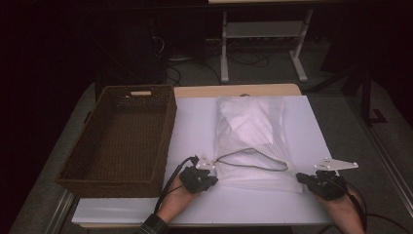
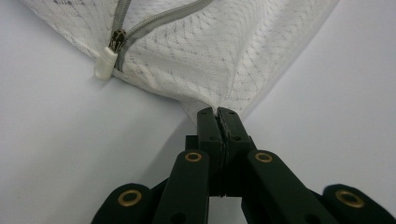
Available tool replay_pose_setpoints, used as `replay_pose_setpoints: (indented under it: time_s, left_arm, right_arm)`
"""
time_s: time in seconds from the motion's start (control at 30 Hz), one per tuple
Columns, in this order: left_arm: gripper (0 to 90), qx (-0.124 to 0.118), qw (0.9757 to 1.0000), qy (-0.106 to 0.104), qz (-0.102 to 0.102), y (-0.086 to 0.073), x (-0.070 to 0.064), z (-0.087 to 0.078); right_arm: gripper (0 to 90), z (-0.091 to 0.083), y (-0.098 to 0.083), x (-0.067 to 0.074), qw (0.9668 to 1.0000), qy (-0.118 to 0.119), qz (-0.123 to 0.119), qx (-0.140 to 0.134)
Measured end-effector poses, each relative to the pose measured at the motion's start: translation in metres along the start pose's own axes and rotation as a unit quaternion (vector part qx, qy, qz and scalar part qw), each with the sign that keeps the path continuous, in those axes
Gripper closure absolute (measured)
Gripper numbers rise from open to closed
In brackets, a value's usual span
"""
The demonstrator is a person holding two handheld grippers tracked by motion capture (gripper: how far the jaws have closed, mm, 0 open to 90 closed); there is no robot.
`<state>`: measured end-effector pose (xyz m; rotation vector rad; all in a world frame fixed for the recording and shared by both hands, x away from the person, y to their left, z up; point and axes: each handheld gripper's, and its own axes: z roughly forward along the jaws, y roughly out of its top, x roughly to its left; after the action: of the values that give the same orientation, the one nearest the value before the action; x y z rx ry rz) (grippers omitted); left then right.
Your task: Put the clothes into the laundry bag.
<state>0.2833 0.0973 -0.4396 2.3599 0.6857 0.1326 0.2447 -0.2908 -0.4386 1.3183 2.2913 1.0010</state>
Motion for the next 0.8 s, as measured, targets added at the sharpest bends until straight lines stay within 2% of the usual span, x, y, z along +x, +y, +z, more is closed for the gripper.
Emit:
replay_pose_setpoints:
  time_s: [0.2,0.33,0.47,0.57,0.63,0.8]
  left_arm:
    - [89.2,0.002,0.9999,-0.014,0.009,-0.001,-0.012,-0.005]
    - [89.1,0.015,0.9995,-0.016,0.021,-0.006,-0.022,-0.006]
    - [85.5,0.012,0.9996,-0.018,0.018,-0.007,-0.021,-0.006]
    - [72.9,-0.002,0.9996,-0.024,0.013,-0.005,-0.018,-0.012]
    - [65.1,-0.016,0.9995,-0.025,0.009,-0.002,-0.016,-0.017]
    - [50.7,-0.047,0.9987,-0.02,0.003,0.006,-0.011,-0.023]
  right_arm:
    - [88.5,0.008,-0.001,-0.004,0.9997,-0.018,-0.012,0.011]
    - [88.4,0.009,-0.002,-0.006,0.9998,-0.014,-0.007,0.013]
    - [86.2,0.007,-0.003,-0.005,0.9998,-0.01,-0.008,0.012]
    - [73.7,0.005,-0.003,-0.007,1.0,0.004,0.003,0.003]
    - [61.0,0.004,-0.002,-0.007,0.9999,0.012,0.003,0.0]
    - [31.7,0.003,-0.002,-0.01,0.9998,0.007,0.005,-0.018]
